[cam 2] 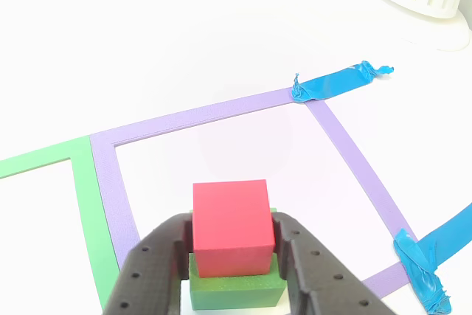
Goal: Tower of hanoi
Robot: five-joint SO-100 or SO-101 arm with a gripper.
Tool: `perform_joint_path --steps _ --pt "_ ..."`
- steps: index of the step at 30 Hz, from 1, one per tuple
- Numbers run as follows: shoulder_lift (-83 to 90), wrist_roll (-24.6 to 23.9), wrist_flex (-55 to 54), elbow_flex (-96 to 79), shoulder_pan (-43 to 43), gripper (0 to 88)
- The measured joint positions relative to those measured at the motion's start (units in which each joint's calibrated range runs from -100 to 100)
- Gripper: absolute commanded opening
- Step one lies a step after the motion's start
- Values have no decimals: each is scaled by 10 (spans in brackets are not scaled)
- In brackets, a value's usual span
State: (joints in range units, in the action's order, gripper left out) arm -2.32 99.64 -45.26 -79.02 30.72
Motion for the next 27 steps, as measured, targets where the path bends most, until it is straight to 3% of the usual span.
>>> perform_joint_path --steps 7,12,20,27 --pt "55 0 66 0 -26 22" --pt "169 0 206 10 -46 24" --pt "366 0 635 174 -56 25" --pt "413 2 1021 416 -97 30"
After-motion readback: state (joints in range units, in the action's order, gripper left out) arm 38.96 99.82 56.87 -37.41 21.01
